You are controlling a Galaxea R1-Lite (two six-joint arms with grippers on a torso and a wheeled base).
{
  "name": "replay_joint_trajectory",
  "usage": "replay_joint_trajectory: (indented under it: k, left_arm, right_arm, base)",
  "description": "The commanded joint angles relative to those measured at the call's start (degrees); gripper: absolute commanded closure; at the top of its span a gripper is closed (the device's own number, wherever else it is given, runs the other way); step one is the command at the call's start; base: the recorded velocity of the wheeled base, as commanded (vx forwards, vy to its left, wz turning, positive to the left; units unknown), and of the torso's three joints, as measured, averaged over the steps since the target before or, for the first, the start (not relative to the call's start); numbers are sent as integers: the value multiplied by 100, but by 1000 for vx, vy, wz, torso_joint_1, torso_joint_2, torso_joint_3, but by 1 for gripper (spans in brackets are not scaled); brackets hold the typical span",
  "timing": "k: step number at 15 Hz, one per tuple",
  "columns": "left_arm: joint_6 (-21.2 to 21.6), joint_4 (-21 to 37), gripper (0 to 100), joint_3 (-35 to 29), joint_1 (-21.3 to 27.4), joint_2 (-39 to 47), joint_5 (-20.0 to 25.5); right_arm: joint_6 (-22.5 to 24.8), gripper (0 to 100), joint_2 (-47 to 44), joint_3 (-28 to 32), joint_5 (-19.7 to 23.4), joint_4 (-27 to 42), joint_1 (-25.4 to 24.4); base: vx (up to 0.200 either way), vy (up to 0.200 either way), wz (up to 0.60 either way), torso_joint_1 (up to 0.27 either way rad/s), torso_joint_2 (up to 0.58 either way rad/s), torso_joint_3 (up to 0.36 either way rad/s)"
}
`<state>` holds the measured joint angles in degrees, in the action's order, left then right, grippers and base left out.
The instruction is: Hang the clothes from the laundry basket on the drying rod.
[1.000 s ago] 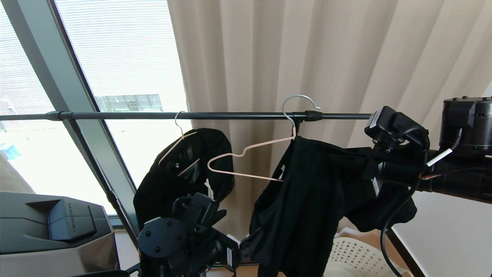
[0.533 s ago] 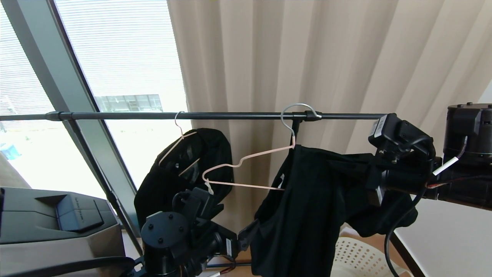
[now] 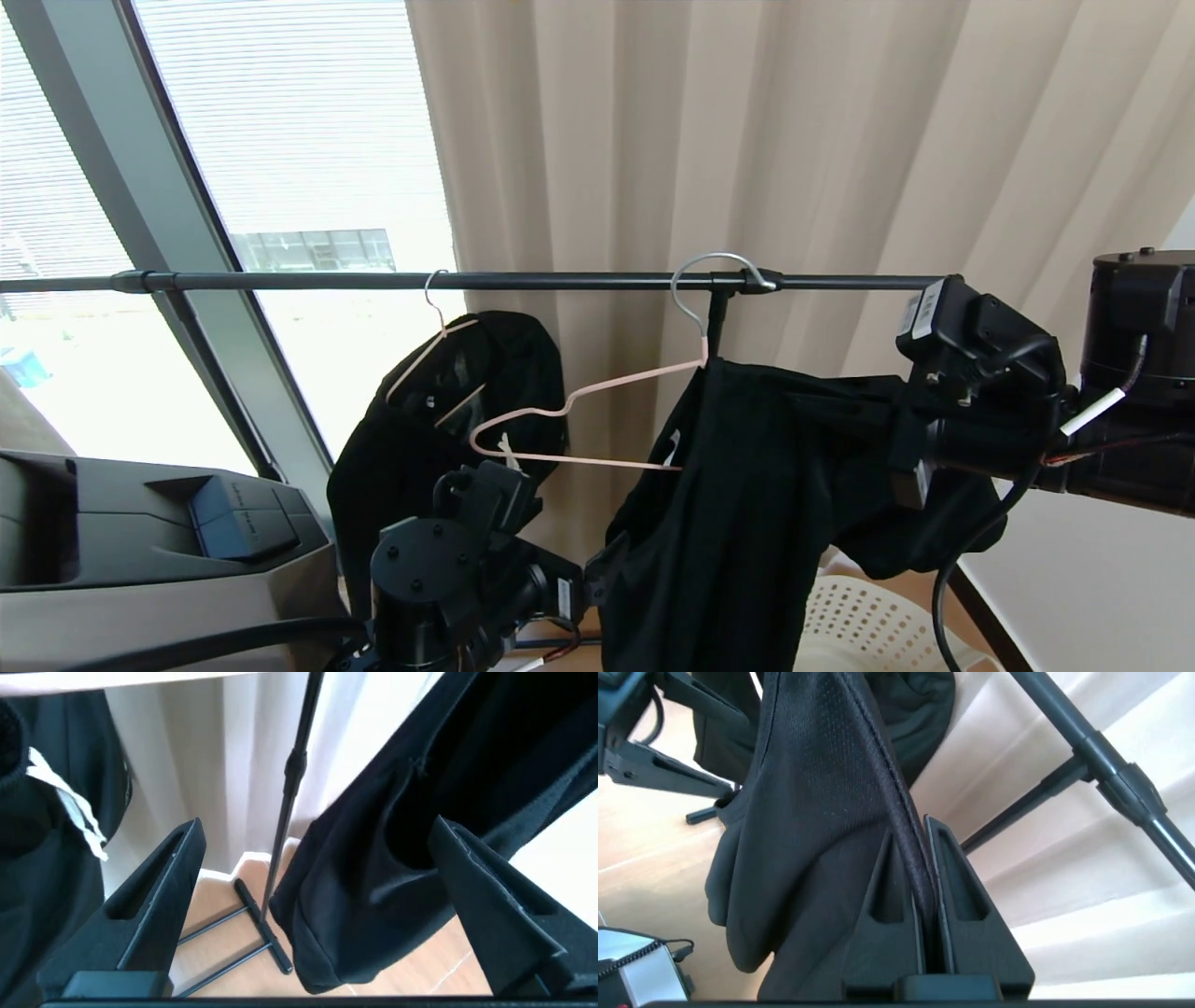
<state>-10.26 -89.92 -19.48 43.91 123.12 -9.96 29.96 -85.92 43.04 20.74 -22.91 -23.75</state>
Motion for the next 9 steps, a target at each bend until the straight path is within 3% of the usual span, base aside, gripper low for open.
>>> replay_joint_trajectory:
  k: [1,9]
  left_arm:
    - [-2,-8,0,-12,12,45,-32]
    - [156,-8,0,-29,91,194,-199]
  right_arm:
    - [1,100,14,-15,1,5,-42]
    - [-35,100,154,-24,1,-3,-236]
  base:
    - [0,0,0,0,0,0]
    - [0,0,0,0,0,0]
